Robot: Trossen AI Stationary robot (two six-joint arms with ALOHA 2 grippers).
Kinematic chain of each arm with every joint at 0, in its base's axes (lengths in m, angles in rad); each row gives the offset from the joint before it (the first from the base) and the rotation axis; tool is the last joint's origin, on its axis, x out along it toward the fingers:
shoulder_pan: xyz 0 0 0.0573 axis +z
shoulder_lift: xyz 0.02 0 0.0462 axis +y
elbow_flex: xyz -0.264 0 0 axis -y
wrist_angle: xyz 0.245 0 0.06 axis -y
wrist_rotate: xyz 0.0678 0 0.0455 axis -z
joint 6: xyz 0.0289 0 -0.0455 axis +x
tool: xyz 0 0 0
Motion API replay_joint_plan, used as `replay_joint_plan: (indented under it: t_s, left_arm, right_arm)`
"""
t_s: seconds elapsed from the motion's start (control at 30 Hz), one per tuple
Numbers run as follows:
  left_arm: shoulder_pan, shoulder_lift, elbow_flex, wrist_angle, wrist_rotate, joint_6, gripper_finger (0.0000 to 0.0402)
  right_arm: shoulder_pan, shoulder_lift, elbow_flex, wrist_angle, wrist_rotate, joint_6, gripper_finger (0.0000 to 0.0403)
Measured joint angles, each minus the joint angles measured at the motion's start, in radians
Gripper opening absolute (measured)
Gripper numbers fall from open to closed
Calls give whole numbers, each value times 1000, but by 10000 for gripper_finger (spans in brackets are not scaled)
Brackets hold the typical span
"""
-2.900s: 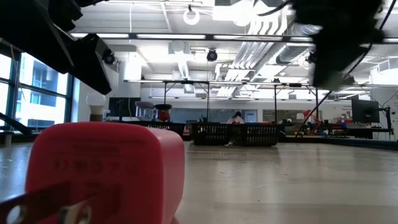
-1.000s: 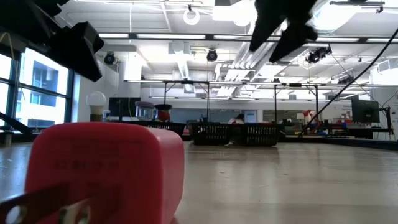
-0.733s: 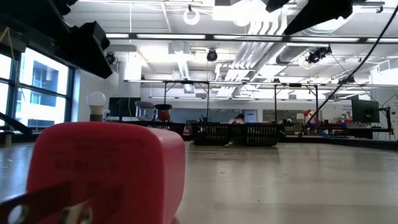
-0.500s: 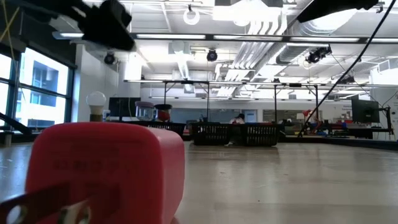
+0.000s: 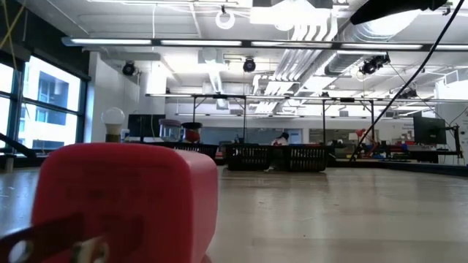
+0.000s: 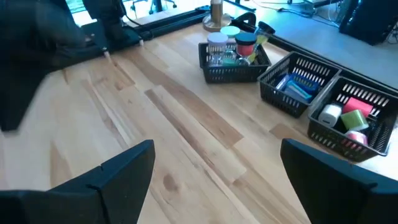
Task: Pick & Place Office items
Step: Put the pink charger adapter into the right black bin
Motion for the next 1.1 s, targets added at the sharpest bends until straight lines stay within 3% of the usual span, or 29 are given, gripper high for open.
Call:
replay_joint_plan:
  t_s: [0.13, 0.33, 0.5, 0.93, 1.1]
  left_arm:
    - [10, 175, 185, -225, 31, 88, 305]
    - [-1, 387, 389, -464, 63, 382, 305]
    - [-25, 447, 409, -442, 58, 561, 305]
    - [-108, 480, 439, -305, -53, 750, 305]
    - [-87, 536, 456, -332, 67, 756, 305]
  right_arm:
    - [-10, 0, 0, -2, 10, -8, 337]
    - [-21, 0, 0, -6, 1, -9, 338]
    - [-17, 0, 0, -6, -3, -23, 338]
    - [-14, 0, 0, -4, -23, -35, 337]
    - [-20, 1, 0, -2, -22, -35, 338]
